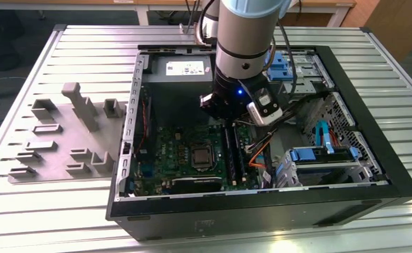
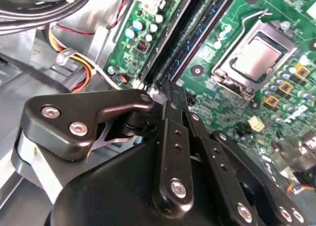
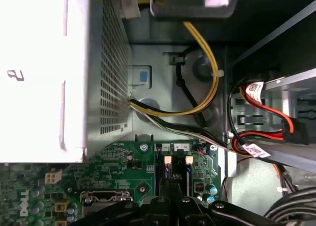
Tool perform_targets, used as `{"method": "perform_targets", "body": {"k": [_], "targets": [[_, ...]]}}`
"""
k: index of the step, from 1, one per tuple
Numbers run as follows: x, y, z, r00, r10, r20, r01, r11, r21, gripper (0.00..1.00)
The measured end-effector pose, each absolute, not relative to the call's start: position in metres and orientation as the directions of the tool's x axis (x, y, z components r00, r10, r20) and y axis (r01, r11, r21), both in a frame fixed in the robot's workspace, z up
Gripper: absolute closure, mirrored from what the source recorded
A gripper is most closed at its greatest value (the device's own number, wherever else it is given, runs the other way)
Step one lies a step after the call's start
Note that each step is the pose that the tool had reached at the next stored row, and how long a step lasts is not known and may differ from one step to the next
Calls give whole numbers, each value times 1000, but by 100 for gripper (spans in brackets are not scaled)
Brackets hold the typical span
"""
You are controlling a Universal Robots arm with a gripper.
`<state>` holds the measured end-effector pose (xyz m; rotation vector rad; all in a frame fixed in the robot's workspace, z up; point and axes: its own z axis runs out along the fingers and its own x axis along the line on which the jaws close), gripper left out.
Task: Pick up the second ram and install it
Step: 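Press down the second ram until it locks into place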
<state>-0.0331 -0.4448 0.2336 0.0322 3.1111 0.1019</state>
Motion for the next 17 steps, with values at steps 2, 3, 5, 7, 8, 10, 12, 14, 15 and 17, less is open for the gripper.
{"method": "perform_targets", "body": {"k": [2,3,5,7,8,10,12,14,15,17], "targets": [[-33,-445,234,-999,21,-28,20,998,63,89],[-33,-447,234,-999,21,-28,20,998,62,89],[-33,-453,234,-999,22,-28,20,998,61,89],[-33,-459,234,-999,22,-28,20,998,62,89],[-33,-463,234,-999,22,-28,20,998,62,89],[-33,-470,234,-999,22,-28,20,998,61,89],[-33,-476,234,-999,22,-28,20,998,61,89],[-33,-483,234,-999,22,-28,20,998,61,89],[-33,-487,234,-999,21,-28,20,998,62,89],[-33,-493,234,-999,21,-28,20,998,61,89]]}}
